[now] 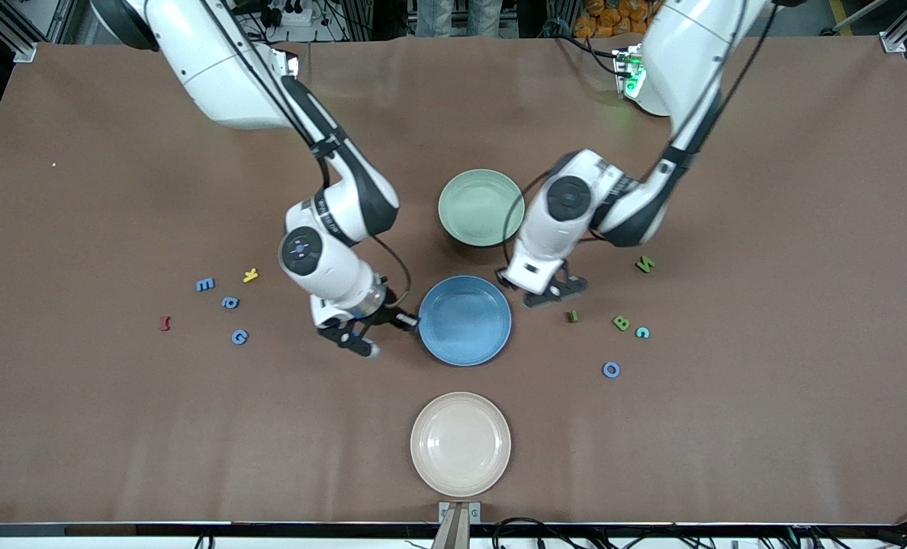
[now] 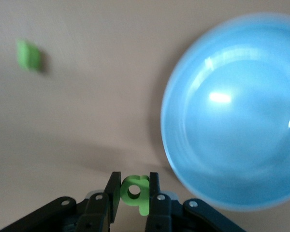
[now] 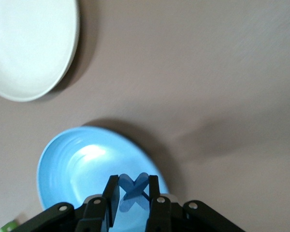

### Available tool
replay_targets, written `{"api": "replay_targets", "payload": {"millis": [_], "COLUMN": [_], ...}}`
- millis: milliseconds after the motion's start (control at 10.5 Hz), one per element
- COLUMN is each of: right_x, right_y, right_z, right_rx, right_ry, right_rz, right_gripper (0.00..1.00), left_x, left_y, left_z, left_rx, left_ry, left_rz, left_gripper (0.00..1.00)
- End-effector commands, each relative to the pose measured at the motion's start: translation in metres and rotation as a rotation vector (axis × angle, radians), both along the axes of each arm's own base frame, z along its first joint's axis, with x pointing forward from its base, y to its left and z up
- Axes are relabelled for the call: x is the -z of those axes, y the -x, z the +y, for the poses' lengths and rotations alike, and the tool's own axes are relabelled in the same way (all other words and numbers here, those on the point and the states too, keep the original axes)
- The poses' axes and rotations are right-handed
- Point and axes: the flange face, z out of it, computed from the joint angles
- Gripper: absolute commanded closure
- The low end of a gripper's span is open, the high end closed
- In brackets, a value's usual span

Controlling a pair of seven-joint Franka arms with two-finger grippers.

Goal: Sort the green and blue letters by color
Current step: 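Place the p on the green plate while the right gripper places X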

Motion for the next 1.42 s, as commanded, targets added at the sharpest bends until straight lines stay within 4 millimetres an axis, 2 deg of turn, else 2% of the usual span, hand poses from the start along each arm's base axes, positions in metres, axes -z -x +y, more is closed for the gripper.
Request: {"api": "replay_targets", "payload": {"millis": [0,95,190,285,379,474,569,664,759,854,949,1043,1233,1328], "right_x": [0.005,0.008,0.008,0.008,0.007,0.004,0.002,-0.001,-0.007,-0.012,-0.020,-0.028,-0.043,-0.048], "right_y": [0.009,0.014,0.018,0.021,0.027,0.025,0.023,0.021,0.014,0.007,-0.005,-0.015,-0.027,-0.031], "right_z": [0.041,0.053,0.063,0.067,0.075,0.073,0.070,0.065,0.050,0.033,0.010,-0.015,-0.067,-0.094], "right_rx": [0.035,0.060,0.083,0.093,0.085,0.085,0.087,0.077,0.074,0.071,0.097,0.127,0.015,-0.047], "right_ry": [-0.068,-0.086,-0.095,-0.096,-0.095,-0.094,-0.092,-0.081,-0.054,-0.022,-0.017,-0.009,0.049,0.087], "right_rz": [0.012,-0.005,0.002,0.007,0.007,0.003,0.003,-0.002,0.009,0.031,0.035,0.026,0.024,0.068], "right_gripper": [0.81,0.78,0.69,0.06,0.00,0.00,0.00,0.00,0.00,0.00,0.00,0.00,0.00,0.00], "left_x": [0.015,0.021,0.025,0.028,0.034,0.042,0.046,0.042,0.033,0.022,0.006,0.001,-0.006,-0.006], "left_y": [0.057,0.074,0.090,0.105,0.119,0.126,0.126,0.122,0.112,0.090,0.058,0.028,-0.028,-0.043], "left_z": [-0.050,-0.065,-0.075,-0.085,-0.093,-0.096,-0.095,-0.094,-0.088,-0.073,-0.048,-0.017,0.045,0.070], "left_rx": [0.005,0.019,0.033,0.049,0.065,0.092,0.099,0.092,0.075,0.038,0.014,0.005,0.024,0.041], "left_ry": [-0.073,-0.085,-0.105,-0.125,-0.143,-0.154,-0.159,-0.154,-0.146,-0.137,-0.128,-0.132,-0.134,-0.133], "left_rz": [0.075,0.088,0.103,0.117,0.131,0.143,0.147,0.141,0.129,0.111,0.079,0.060,0.034,0.035], "left_gripper": [1.00,1.00,1.00,1.00,1.00,0.68,0.01,0.00,0.00,0.00,0.00,0.00,0.00,0.00]}}
